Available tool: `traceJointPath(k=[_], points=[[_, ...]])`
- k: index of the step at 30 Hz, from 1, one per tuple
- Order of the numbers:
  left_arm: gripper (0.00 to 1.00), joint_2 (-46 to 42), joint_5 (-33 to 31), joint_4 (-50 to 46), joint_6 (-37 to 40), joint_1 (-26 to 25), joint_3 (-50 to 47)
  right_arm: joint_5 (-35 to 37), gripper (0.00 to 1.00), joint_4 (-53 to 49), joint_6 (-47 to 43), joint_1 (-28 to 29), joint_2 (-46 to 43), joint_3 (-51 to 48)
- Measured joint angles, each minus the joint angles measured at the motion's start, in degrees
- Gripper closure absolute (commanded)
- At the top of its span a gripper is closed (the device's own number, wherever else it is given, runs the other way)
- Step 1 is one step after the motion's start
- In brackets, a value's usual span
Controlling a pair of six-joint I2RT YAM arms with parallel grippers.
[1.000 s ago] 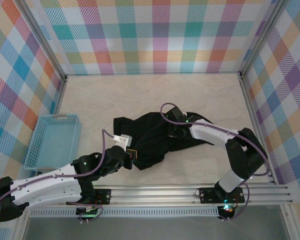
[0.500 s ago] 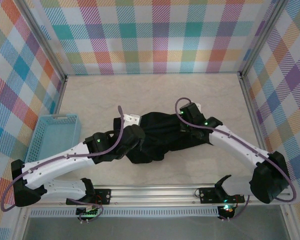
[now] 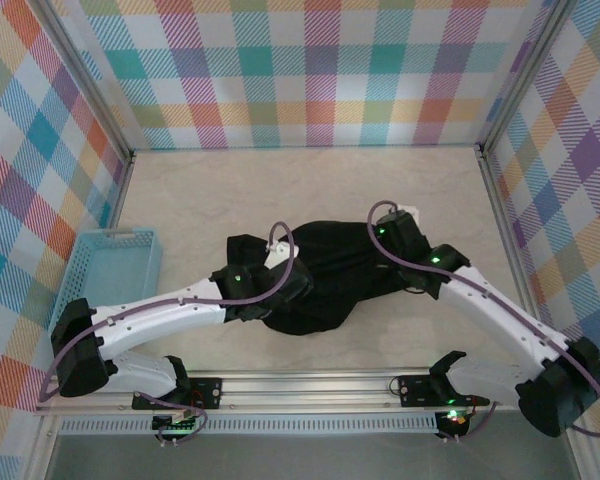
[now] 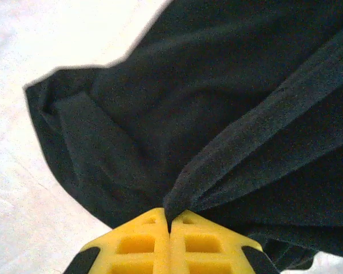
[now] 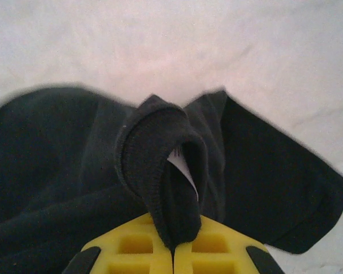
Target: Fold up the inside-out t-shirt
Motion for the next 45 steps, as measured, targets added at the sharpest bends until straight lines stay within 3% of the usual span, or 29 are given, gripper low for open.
traceJointPath(k=[2,4,8,13,19,26,30,34,38,45], points=[[1.0,0.0,2.3,1.2,-0.5,0.0,-1.5,-2.1,0.55,-0.3,0.5,-0.1,3.0,-1.8],[1.0,0.0,4.4,2.1,-0.9,0.3,-1.9,-4.4,0.41,-0.8,0.7,-0.4,4.8,-3.0],[1.0,-0.2,7.8,4.7,-2.2,1.1,-1.9,-9.5,0.29,-0.9,1.1,0.8,2.7,-3.6],[1.0,-2.1,12.2,8.3,-3.3,3.1,-2.7,-14.3,0.25,1.5,3.3,11.5,-3.8,-4.0],[1.0,-3.8,17.9,13.4,-3.8,4.5,-3.4,-22.0,0.35,12.9,6.0,19.5,-3.6,-10.6],[1.0,-5.7,22.1,16.9,-3.9,4.7,-5.7,-26.3,0.48,22.3,6.1,20.2,1.7,-12.0],[0.98,-7.2,23.3,18.4,-4.0,4.8,-7.3,-26.0,0.74,24.5,5.0,20.2,3.8,-11.0],[0.83,-9.0,23.4,19.3,-4.4,4.8,-9.1,-25.1,0.98,25.3,4.5,20.2,4.4,-10.6],[0.61,-10.6,22.8,19.5,-5.0,4.8,-11.0,-22.9,1.0,24.6,4.6,20.2,3.3,-10.6],[0.52,-13.2,22.9,21.1,-5.4,4.9,-16.6,-19.0,1.0,23.3,6.3,20.2,-4.0,-13.0]])
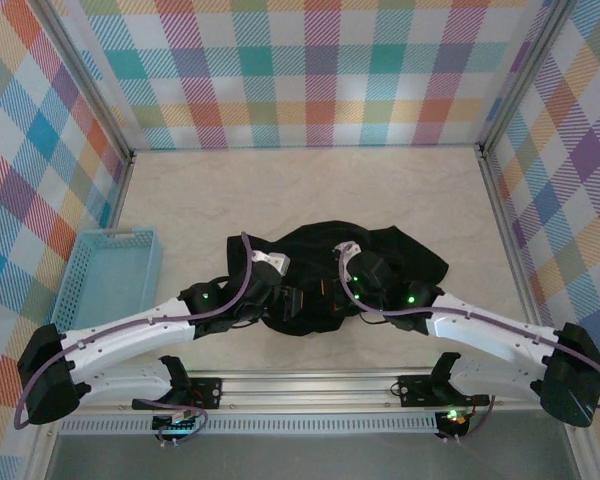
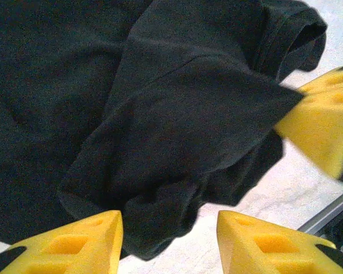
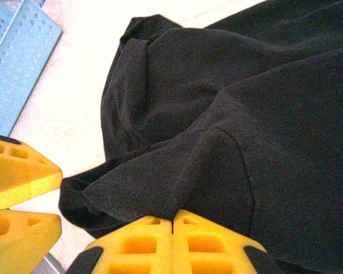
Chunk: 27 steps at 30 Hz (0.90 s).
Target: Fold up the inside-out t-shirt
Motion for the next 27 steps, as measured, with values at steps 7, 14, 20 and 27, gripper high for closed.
traceJointPath(k=[7,14,20,27], points=[[0.59,1.7,-0.6,1.6,-0.8,0.0,-2.2,0.2,1.0,-0.6,1.1,0.0,-1.3,-2.4],[0.93,3.7,-2.0,5.2,-1.9,0.3,-4.9,2.4,1.0,-2.6,4.1,0.0,-3.1,-4.8],[1.0,3.9,-0.6,9.1,-2.2,0.4,-7.9,4.5,0.64,-7.4,5.3,0.0,-3.2,-5.7],[1.0,0.4,2.8,13.7,-2.1,0.4,-11.2,4.3,0.34,-11.1,-2.1,2.1,-4.1,-1.7]])
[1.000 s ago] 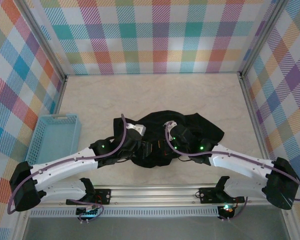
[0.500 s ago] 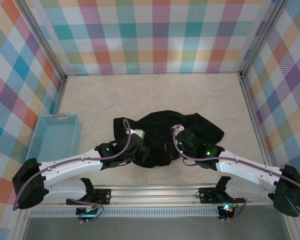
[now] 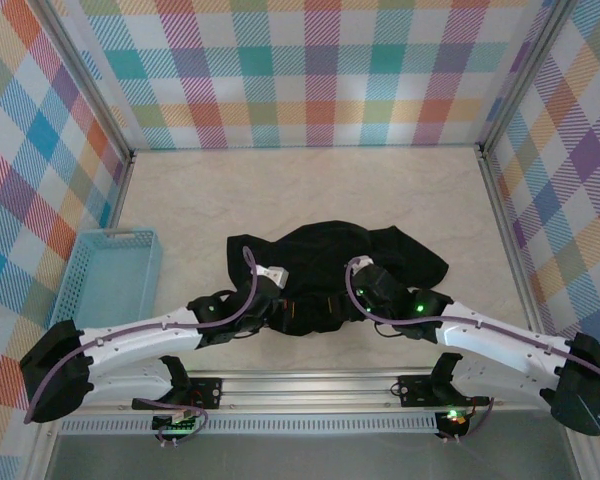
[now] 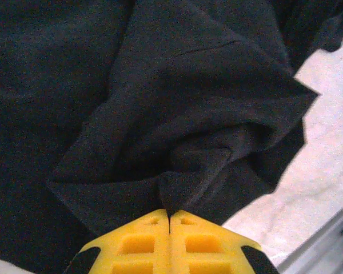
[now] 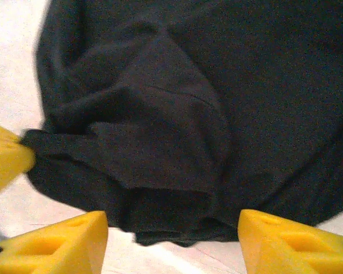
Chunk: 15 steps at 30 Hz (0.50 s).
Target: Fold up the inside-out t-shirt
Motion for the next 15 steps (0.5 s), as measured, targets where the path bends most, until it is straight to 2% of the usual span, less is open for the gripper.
traceJointPath(k=[7,10,12,15], points=[[1.0,-2.4,1.9,2.7,0.2,-0.1,0.0,-1.0,0.38,1.1,-3.4,1.0,9.8,6.9],[1.0,-2.4,2.7,2.7,0.6,-0.1,0.0,-0.1,0.45,0.9,-3.8,1.0,14.7,8.4],[1.0,-2.6,2.9,2.7,0.8,-0.2,0.0,1.1,0.55,0.4,-3.6,1.0,17.4,9.6],[1.0,-3.7,3.0,2.7,0.9,-0.2,-0.3,3.8,0.85,-0.7,-3.3,0.9,20.8,11.3]])
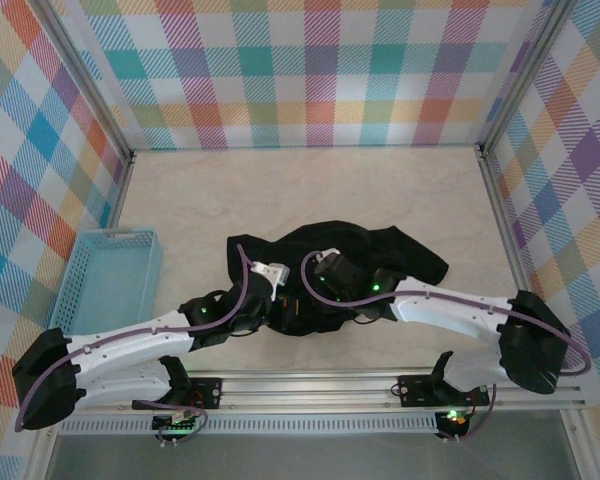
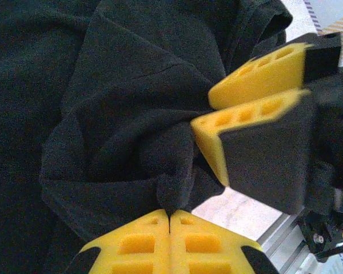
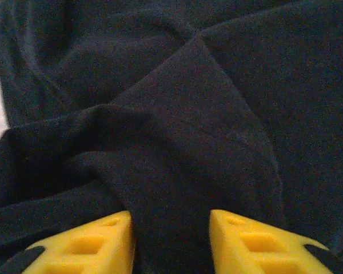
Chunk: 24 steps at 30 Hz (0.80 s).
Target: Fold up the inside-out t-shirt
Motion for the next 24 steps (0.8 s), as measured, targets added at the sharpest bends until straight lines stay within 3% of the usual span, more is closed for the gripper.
traceJointPath(k=[1,3,7,12,15,21,24], points=[[1.0,-0.6,-0.2,-0.2,0.0,0.0,-0.2,0.9,0.93,-0.4,0.2,-0.1,0.5,0.4],[1.0,-2.1,-1.2,-0.5,0.0,-0.1,-0.9,2.5,1.0,-1.3,0.9,-0.3,0.4,0.5],[1.0,-6.2,-4.6,-2.2,-0.1,-0.1,-3.2,4.5,1.0,-2.8,1.8,-1.7,-4.3,-0.2],[0.95,-8.4,-7.4,-4.9,-0.3,-0.1,-5.7,1.2,1.0,0.9,2.9,-5.4,-19.6,-6.3],[0.81,-7.2,-7.7,-5.4,-0.2,-0.1,-5.8,-2.2,1.0,4.1,3.9,-5.7,-25.2,-10.5],[0.39,-2.4,-6.7,-9.6,2.7,-1.5,-4.3,-9.3,1.0,9.9,5.8,-5.8,-25.0,-18.9],[0.28,-1.9,-6.8,-11.7,4.1,-2.9,-0.8,-11.5,1.0,11.7,6.2,-5.8,-25.4,-21.6]])
